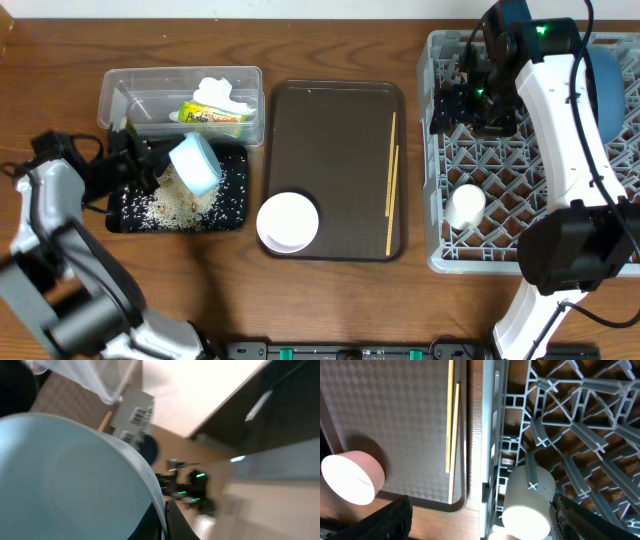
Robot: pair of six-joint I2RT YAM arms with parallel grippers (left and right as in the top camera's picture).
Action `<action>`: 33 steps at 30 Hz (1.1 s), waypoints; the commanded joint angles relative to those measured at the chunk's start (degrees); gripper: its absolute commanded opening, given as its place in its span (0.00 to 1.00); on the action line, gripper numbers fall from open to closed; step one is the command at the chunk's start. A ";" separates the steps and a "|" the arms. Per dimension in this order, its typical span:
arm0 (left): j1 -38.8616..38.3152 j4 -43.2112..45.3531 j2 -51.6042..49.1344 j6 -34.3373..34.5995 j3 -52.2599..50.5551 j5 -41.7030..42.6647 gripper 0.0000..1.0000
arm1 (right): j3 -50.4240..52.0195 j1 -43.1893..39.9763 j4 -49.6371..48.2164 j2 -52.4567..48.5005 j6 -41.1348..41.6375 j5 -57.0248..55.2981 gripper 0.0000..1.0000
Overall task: Sort waste into correct bins and load items into the dishwasher rack
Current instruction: 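Return the empty light-blue bowl to the brown tray with the left gripper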
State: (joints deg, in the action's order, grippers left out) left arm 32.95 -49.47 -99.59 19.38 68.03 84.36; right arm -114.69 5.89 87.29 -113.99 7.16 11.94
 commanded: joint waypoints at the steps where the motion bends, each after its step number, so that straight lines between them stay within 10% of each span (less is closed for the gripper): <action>1: -4.66 2.62 11.19 -2.12 3.80 -13.27 0.06 | 0.11 0.94 -0.35 -0.11 -0.61 -0.15 0.86; 8: -25.70 14.71 26.71 -1.70 4.02 -51.12 0.06 | 0.11 0.94 -0.81 -0.11 -0.59 -0.13 0.86; 15: -50.16 19.67 24.17 -18.91 3.98 -73.50 0.06 | 0.11 0.94 -0.68 -0.11 -0.61 -0.15 0.86; 33: -63.63 8.24 -9.18 -21.44 18.27 -74.58 0.10 | 0.11 1.95 -0.74 -0.11 -0.61 -0.13 0.85</action>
State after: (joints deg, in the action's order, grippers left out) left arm -30.96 -39.27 -105.08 -0.27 81.14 11.11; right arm -114.67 6.04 86.50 -113.99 7.14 11.90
